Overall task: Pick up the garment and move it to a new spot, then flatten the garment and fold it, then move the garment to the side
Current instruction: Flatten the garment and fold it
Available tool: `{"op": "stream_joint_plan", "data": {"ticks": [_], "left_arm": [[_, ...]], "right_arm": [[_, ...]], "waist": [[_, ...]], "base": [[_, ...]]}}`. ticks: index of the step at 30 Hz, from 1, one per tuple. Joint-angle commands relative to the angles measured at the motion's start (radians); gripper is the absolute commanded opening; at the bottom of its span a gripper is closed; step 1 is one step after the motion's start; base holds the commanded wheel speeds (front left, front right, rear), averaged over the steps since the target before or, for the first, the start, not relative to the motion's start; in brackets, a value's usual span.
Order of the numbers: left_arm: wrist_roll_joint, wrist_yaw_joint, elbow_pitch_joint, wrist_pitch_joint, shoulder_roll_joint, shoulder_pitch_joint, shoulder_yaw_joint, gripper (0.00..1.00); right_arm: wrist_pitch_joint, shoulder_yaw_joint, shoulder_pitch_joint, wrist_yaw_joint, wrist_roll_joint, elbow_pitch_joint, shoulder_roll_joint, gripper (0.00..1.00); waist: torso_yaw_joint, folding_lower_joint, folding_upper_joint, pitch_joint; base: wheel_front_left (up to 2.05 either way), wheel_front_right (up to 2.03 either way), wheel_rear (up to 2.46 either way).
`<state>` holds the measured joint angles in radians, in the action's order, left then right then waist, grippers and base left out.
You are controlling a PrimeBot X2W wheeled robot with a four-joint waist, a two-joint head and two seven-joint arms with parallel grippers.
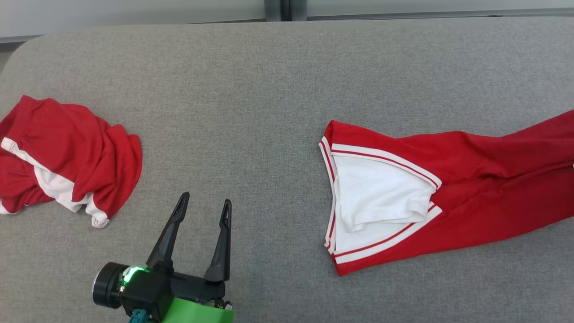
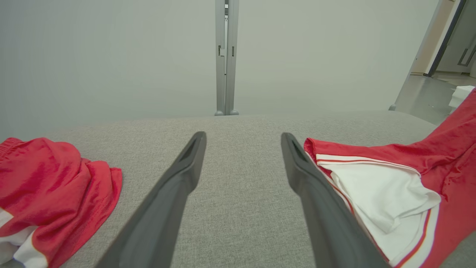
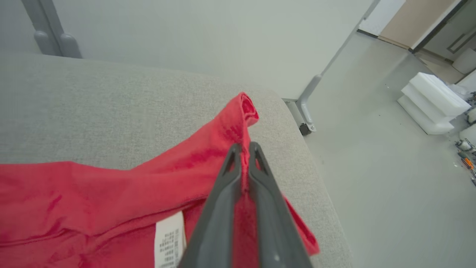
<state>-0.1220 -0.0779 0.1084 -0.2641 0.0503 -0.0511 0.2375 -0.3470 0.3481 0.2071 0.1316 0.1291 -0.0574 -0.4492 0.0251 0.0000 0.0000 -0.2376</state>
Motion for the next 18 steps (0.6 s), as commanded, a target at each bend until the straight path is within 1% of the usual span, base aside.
{"op": "stream_joint_plan", "data": {"ticks": [1,4,6,10,14,18], "left_arm": [[-0.004,0.000,-0.002,0.000,0.001,-0.005,0.002,1.00],[-0.010,0.003,-0.004,0.000,0.001,-0.002,0.006,1.00],[-0.012,0.005,-0.005,0.000,0.001,-0.003,0.008,1.00],[-0.018,0.008,-0.008,0.000,0.001,-0.007,0.014,1.00],[-0.022,0.014,-0.008,0.000,0.001,-0.007,0.020,1.00],[-0.023,0.011,-0.009,0.000,0.001,-0.007,0.027,1.00]], "right_arm": [[-0.015,-0.010,-0.030,-0.002,-0.009,0.057,0.019,0.00],[-0.044,-0.030,-0.071,-0.002,-0.027,0.176,0.061,0.00],[-0.058,-0.052,-0.101,-0.002,-0.039,0.254,0.103,0.00],[-0.069,-0.114,-0.136,-0.002,-0.074,0.345,0.176,0.00],[-0.053,-0.204,-0.143,-0.002,-0.109,0.367,0.247,0.00],[-0.038,-0.294,-0.142,-0.002,-0.141,0.353,0.282,0.00]], "waist": [[0.004,0.0000,0.0000,0.007],[0.015,0.0000,0.0000,0.015],[0.024,0.0000,0.0000,0.019],[0.040,0.0000,0.0000,0.027],[0.053,0.0000,0.0000,0.031],[0.068,0.0000,0.0000,0.031]], "base": [[0.00,0.00,0.00],[0.00,0.00,0.00],[0.00,0.00,0.00],[0.00,0.00,0.00],[0.00,0.00,0.00],[0.00,0.00,0.00]]}}
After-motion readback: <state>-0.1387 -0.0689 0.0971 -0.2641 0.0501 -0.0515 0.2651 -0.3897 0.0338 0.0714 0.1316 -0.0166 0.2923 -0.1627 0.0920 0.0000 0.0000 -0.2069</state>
